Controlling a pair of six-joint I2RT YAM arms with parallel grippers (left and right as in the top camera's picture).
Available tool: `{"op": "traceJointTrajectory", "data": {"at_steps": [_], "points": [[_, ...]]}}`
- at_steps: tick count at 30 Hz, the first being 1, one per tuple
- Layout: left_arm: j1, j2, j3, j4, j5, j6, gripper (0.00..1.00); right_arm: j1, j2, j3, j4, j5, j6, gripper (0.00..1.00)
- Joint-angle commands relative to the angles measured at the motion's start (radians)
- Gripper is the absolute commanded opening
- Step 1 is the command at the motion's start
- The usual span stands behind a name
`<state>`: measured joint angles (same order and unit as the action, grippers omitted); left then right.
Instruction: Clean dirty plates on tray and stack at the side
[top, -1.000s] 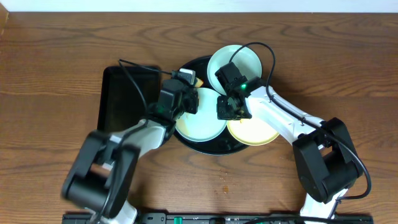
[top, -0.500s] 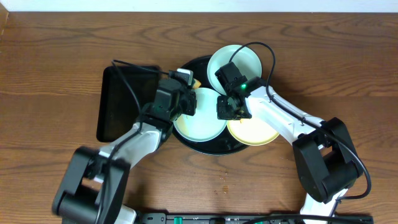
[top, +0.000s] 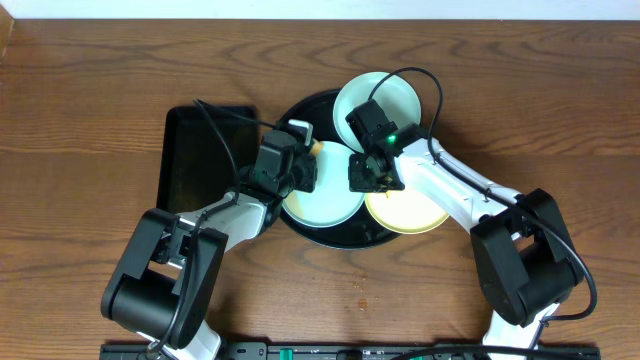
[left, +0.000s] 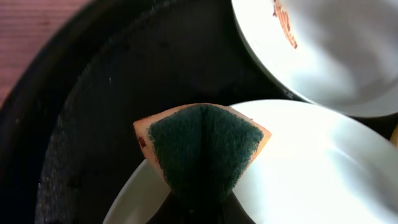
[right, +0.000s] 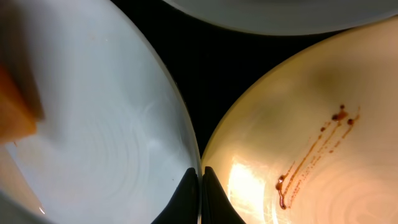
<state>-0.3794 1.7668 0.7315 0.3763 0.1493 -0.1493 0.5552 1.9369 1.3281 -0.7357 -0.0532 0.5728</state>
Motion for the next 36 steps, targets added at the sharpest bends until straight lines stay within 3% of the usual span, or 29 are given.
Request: {"op": "traceJointTrajectory", "data": {"at_steps": [1, 27, 36], "points": [[0.005, 0.006, 0.008, -0.013, -0.013, 0.017, 0.08, 0.008, 0.018, -0.002, 0.005, -0.003, -0.013, 0.01], [0.005, -0.183, 0.008, -0.295, 0.0, -0.029, 0.08, 0.007, 0.018, -0.002, 0.016, -0.003, -0.013, 0.01], [0.005, -0.421, 0.014, -0.282, -0.007, -0.029, 0.08, 0.002, 0.018, -0.002, 0.018, -0.003, -0.013, 0.01]]}}
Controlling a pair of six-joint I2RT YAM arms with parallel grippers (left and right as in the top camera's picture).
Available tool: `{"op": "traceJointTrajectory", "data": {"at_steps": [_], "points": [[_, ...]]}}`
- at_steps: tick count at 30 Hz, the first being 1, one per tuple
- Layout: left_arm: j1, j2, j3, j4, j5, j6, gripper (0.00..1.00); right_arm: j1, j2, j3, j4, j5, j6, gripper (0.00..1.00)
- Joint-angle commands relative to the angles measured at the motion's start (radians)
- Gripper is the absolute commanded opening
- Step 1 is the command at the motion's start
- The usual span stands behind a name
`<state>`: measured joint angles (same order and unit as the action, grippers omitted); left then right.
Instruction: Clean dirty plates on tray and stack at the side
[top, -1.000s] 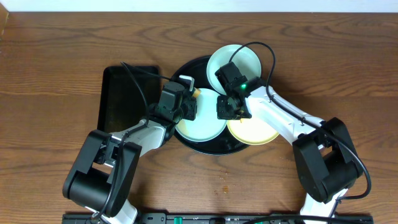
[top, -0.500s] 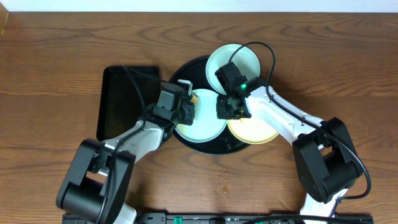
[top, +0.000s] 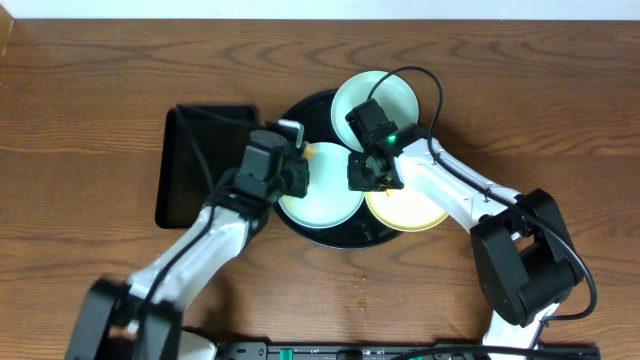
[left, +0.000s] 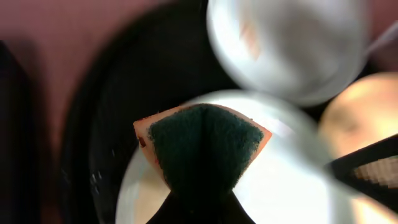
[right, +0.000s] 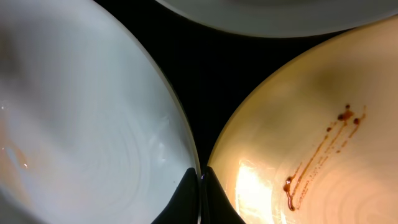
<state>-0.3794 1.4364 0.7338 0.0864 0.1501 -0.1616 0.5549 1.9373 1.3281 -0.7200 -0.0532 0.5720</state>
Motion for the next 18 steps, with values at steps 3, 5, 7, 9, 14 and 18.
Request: {"op": "traceJointTrajectory", "data": {"at_steps": [3, 5, 7, 9, 14, 18], "points": [[0.018, -0.19, 0.014, -0.002, -0.009, -0.017, 0.08, 0.0, 0.014, 0.006, 0.002, -0.003, -0.013, 0.01], [0.039, -0.245, 0.028, -0.042, -0.009, -0.039, 0.08, -0.002, 0.003, 0.021, 0.002, 0.0, -0.024, 0.01], [0.07, -0.29, 0.05, -0.102, -0.008, -0.089, 0.08, -0.002, -0.011, 0.048, -0.004, 0.005, -0.05, 0.01], [0.105, -0.324, 0.071, -0.156, -0.001, -0.135, 0.08, -0.002, -0.027, 0.081, -0.019, 0.031, -0.071, 0.01], [0.214, -0.371, 0.126, -0.266, 0.101, -0.225, 0.08, -0.002, -0.083, 0.189, -0.108, 0.184, -0.145, 0.01], [0.307, -0.361, 0.178, -0.367, 0.185, -0.289, 0.08, 0.002, -0.122, 0.243, -0.15, 0.275, -0.235, 0.01]]}}
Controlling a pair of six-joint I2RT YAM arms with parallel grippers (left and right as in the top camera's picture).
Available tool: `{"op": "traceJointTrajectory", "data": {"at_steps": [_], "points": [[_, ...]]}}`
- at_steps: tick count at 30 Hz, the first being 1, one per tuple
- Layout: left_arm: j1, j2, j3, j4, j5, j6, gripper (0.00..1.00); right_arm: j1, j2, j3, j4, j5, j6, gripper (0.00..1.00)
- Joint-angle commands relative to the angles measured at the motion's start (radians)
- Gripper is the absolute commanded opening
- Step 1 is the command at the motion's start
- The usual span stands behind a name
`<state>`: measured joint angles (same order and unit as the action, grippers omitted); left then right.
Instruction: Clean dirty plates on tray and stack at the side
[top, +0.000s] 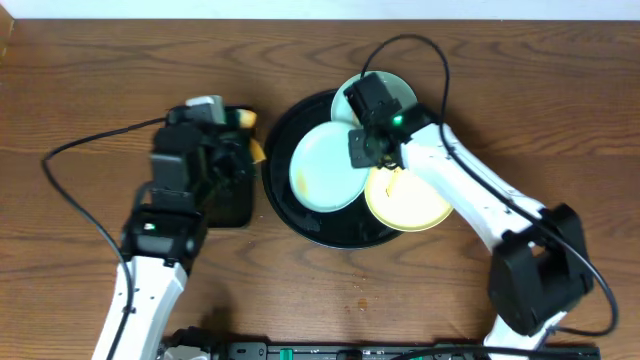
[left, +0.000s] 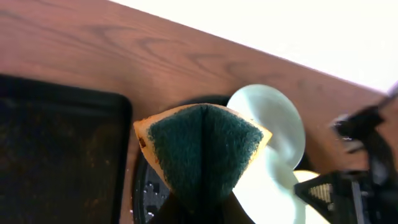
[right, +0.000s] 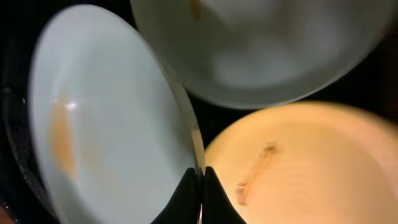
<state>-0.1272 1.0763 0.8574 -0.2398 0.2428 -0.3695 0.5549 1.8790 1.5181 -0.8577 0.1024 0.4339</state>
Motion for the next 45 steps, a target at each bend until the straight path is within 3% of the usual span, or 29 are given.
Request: {"op": "traceJointTrajectory", "data": {"at_steps": [1, 7, 12, 16, 17, 19, 23, 25, 26, 31, 36, 45], "points": [[0.073, 0.003, 0.066, -0.071, 0.1, -0.089, 0.08, 0.005, -0.073, 0.059, -0.016, 0.14, -0.114, 0.01], [0.211, 0.076, 0.156, -0.307, 0.114, -0.085, 0.08, 0.063, -0.142, 0.071, -0.009, 0.385, -0.242, 0.01], [0.275, 0.173, 0.16, -0.366, 0.116, -0.038, 0.08, 0.183, -0.156, 0.071, 0.037, 0.748, -0.343, 0.01], [0.275, 0.24, 0.16, -0.367, 0.117, 0.002, 0.08, 0.267, -0.155, 0.071, 0.101, 0.828, -0.391, 0.01], [0.275, 0.248, 0.16, -0.367, 0.117, 0.002, 0.08, 0.277, -0.155, 0.071, 0.106, 0.806, -0.388, 0.01], [0.275, 0.261, 0.16, -0.367, 0.116, 0.011, 0.08, 0.269, -0.156, 0.076, 0.085, 0.698, -0.373, 0.18], [0.275, 0.263, 0.16, -0.37, 0.115, 0.06, 0.08, 0.144, -0.156, 0.124, -0.017, 0.29, -0.287, 0.31], [0.275, 0.263, 0.16, -0.37, 0.107, 0.066, 0.08, 0.057, -0.156, 0.131, -0.037, 0.1, -0.289, 0.5], [0.275, 0.263, 0.16, -0.368, 0.104, 0.068, 0.08, -0.011, -0.156, 0.131, -0.051, -0.03, -0.286, 0.54], [0.275, 0.263, 0.159, -0.33, 0.104, 0.159, 0.08, -0.251, -0.14, 0.113, -0.144, -0.316, -0.238, 0.56], [0.274, 0.283, 0.159, -0.252, 0.073, 0.263, 0.08, -0.399, -0.113, 0.036, -0.161, -0.391, -0.309, 0.53], [0.274, 0.429, 0.159, -0.204, -0.016, 0.264, 0.08, -0.412, -0.111, -0.129, -0.001, -0.395, -0.349, 0.52]]}}
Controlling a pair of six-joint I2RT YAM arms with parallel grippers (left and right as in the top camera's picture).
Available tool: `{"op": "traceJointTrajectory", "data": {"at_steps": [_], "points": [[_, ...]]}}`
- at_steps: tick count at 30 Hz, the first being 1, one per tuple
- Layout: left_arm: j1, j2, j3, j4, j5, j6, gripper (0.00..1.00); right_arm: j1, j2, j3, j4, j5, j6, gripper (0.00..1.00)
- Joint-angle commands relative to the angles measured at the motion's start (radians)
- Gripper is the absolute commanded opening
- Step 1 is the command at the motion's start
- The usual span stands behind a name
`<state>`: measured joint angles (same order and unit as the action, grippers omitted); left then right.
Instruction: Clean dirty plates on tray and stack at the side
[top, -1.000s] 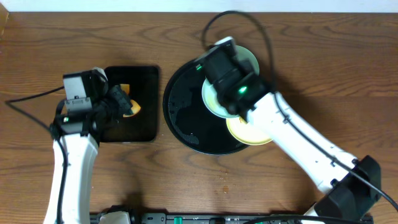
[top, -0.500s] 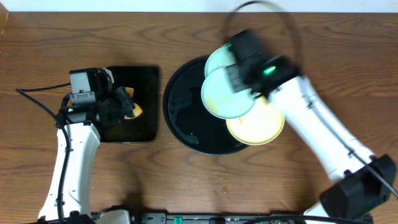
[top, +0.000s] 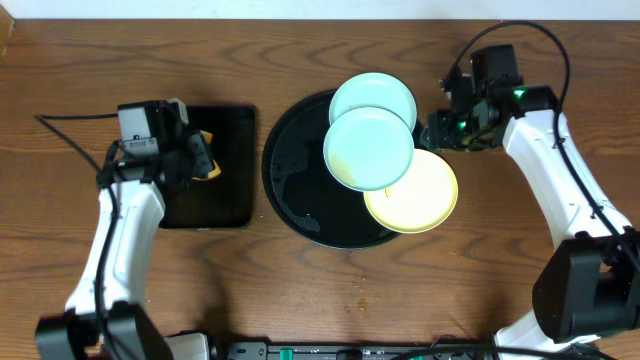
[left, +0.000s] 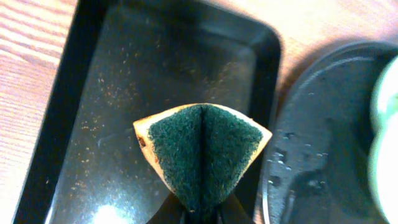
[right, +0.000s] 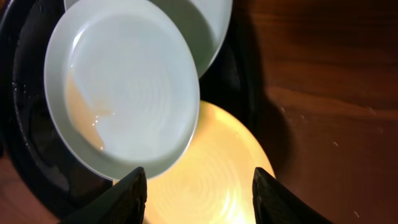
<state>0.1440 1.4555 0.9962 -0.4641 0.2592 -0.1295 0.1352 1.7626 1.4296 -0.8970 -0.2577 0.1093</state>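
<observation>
My left gripper (top: 196, 156) is shut on a folded orange sponge with a green scouring face (left: 202, 146), held over the black rectangular tray (top: 225, 192). A pale green plate (top: 368, 148) lies on the round black tray (top: 295, 190), overlapping a second pale plate (top: 372, 98) behind it and a yellow plate (top: 415, 195) in front. Its left part shows an orange tint (right: 81, 118). My right gripper (top: 438, 130) stands open to the right of the plates, above the yellow plate's edge (right: 211, 180), with nothing between its fingers (right: 134, 193).
The rectangular tray (left: 124, 118) is wet and speckled, and the round tray's rim (left: 298, 143) sits just right of it. Brown wooden table (top: 500, 250) surrounds both trays. Cables trail from both arms.
My right gripper was shut on the pale plate's rim, holding it over the round tray. Now it is open and further right, the plate resting on the other two. The sponge is now over the rectangular tray.
First the sponge was on the pale plate while my right gripper pinched its rim. The sponge then stood higher above the plate, then at the rectangular tray's edge while the right arm held the plate tilted. Now the plate lies released on the other two plates.
</observation>
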Motion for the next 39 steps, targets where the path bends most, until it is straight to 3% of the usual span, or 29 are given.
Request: {"op": "traceJointTrajectory", "data": {"at_steps": [1, 10, 21, 25, 39], "points": [[0.002, 0.065, 0.02, 0.029, -0.033, 0.024, 0.08, 0.011, 0.005, -0.064, 0.069, -0.035, -0.024, 0.52], [0.002, 0.186, 0.02, 0.075, -0.036, 0.025, 0.08, 0.054, 0.007, -0.239, 0.345, -0.03, 0.001, 0.45], [0.003, 0.203, 0.019, 0.078, -0.037, 0.025, 0.09, 0.063, 0.007, -0.399, 0.651, 0.051, 0.106, 0.36], [0.002, 0.204, 0.019, 0.078, -0.037, 0.025, 0.09, 0.064, 0.007, -0.431, 0.711, 0.051, 0.151, 0.31], [0.002, 0.204, 0.019, 0.077, -0.037, 0.025, 0.09, 0.087, 0.033, -0.432, 0.723, 0.052, 0.151, 0.28]]}}
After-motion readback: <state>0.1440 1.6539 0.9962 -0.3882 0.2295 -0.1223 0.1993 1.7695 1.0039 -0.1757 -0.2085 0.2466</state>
